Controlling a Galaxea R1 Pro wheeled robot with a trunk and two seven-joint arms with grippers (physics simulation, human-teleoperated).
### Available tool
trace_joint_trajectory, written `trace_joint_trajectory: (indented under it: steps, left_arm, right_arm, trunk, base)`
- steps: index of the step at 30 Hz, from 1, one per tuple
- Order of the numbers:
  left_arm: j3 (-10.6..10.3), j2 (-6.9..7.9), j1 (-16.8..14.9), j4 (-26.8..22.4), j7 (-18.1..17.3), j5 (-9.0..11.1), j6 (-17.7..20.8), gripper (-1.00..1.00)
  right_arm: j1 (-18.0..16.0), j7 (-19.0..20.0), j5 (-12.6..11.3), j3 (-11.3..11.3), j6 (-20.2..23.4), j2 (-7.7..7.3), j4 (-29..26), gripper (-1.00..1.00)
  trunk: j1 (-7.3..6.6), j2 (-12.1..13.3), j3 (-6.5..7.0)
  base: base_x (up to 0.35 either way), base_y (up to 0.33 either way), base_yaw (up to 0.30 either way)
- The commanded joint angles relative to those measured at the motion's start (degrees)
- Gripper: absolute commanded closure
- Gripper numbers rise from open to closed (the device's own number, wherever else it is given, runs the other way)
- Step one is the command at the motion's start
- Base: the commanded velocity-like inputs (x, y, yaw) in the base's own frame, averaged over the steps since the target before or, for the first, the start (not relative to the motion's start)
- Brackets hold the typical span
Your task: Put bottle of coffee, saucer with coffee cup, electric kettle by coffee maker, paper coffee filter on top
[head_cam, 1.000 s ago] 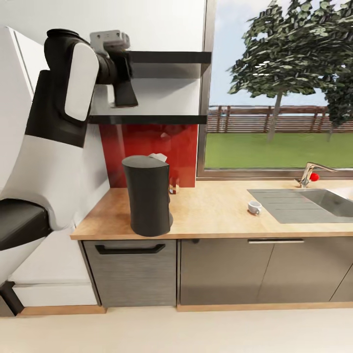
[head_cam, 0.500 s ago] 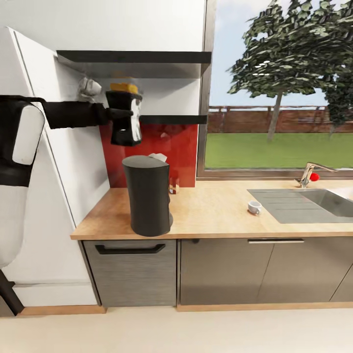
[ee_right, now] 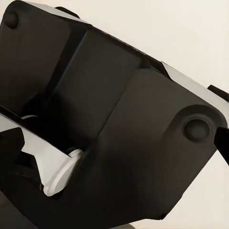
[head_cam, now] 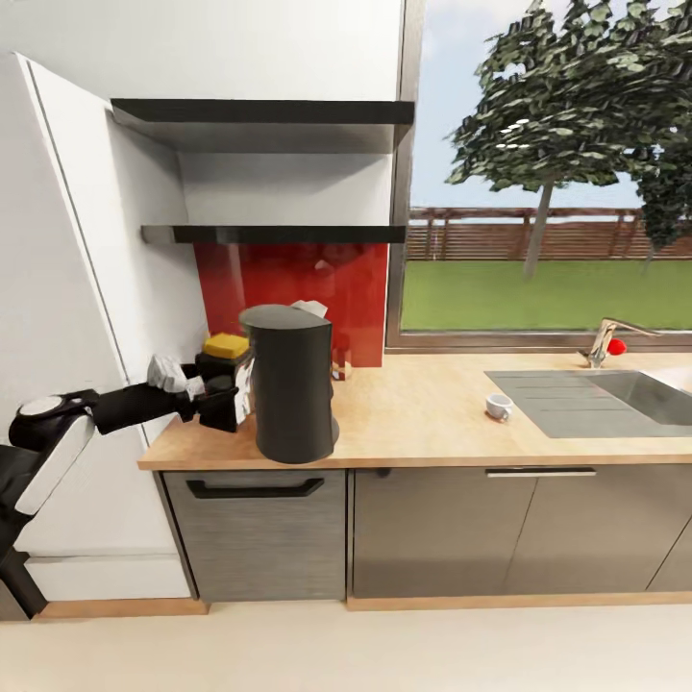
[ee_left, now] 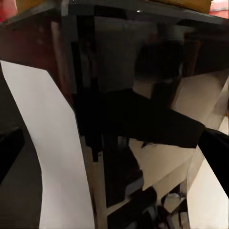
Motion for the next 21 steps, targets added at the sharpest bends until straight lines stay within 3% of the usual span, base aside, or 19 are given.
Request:
trace_joint_trajectory:
  steps: [1, 4, 6, 8, 9, 11, 13, 15, 16, 21]
  left_arm:
    - [0.0, 0.28, 1.4, 0.1, 0.1, 0.9, -1.1, 1.0]
    - [0.1, 0.52, 4.2, 0.9, 0.1, 1.0, -4.8, 1.0]
    - [0.6, 0.6, 8.0, 3.9, 0.4, 1.2, -11.6, 1.0]
    - [1.2, 0.6, 9.7, 6.0, 0.5, 1.2, -15.4, 1.0]
    - [2.1, 0.6, 11.0, 8.4, 0.5, 1.3, -18.6, 1.0]
    - [3.1, 0.57, 11.8, 10.7, 0.6, 1.3, -20.8, 1.0]
    - [5.9, -0.15, 13.9, 16.6, 1.2, 1.4, -25.0, 1.0]
    - [6.2, -0.94, 14.1, 18.4, 1.9, 1.4, -25.7, 1.0]
    - [6.5, -2.88, 14.2, 22.2, 2.7, 1.4, -26.4, 1.0]
    - [7.7, -4.13, 14.3, 24.0, 5.2, 1.4, -27.1, 1.0]
  right_arm:
    - [-0.1, 0.2, -0.5, 0.5, -0.3, -0.01, 0.1, -1.0]
    - [-0.1, 0.2, -0.5, 0.5, -0.3, -0.02, 0.1, -1.0]
    - [-0.1, 0.2, -0.5, 0.5, -0.3, 0.0, 0.1, -1.0]
    - [-0.1, 0.1, -0.5, 0.5, -0.3, 0.0, 0.1, -1.0]
    - [-0.1, 0.1, -0.5, 0.5, -0.3, 0.0, 0.1, -1.0]
    - [-0.1, 0.1, -0.5, 0.5, -0.3, 0.0, 0.1, -1.0]
    - [-0.1, 0.0, -0.5, 0.4, -0.3, -0.05, 0.1, -1.0]
    - [-0.1, 0.0, -0.5, 0.4, -0.3, -0.07, 0.1, -1.0]
    - [-0.1, 0.1, -0.7, 0.4, -0.3, -0.08, 0.0, -1.0]
    - [-0.1, 0.0, -0.7, 0.3, -0.3, -0.08, 0.0, -1.0]
  trunk:
    - [0.01, -0.1, -0.07]
    - [0.01, -0.1, -0.07]
    - [0.01, -0.1, -0.07]
    - [0.01, -0.1, -0.07]
    - [0.01, -0.1, -0.07]
    - [0.01, -0.1, -0.07]
    - [0.01, -0.1, -0.07]
    - [0.01, -0.1, -0.07]
    - [0.01, -0.1, -0.07]
    - [0.01, -0.1, -0.07]
  base:
    - [0.0, 0.0, 0.0]
    - [0.0, 0.0, 0.0]
    - [0.0, 0.0, 0.0]
    - [0.0, 0.0, 0.0]
    - [0.0, 0.0, 0.0]
    - [0.0, 0.0, 0.0]
    - [0.0, 0.0, 0.0]
    - [0.0, 0.0, 0.0]
    - [0.0, 0.0, 0.0]
    - [0.037, 0.0, 0.0]
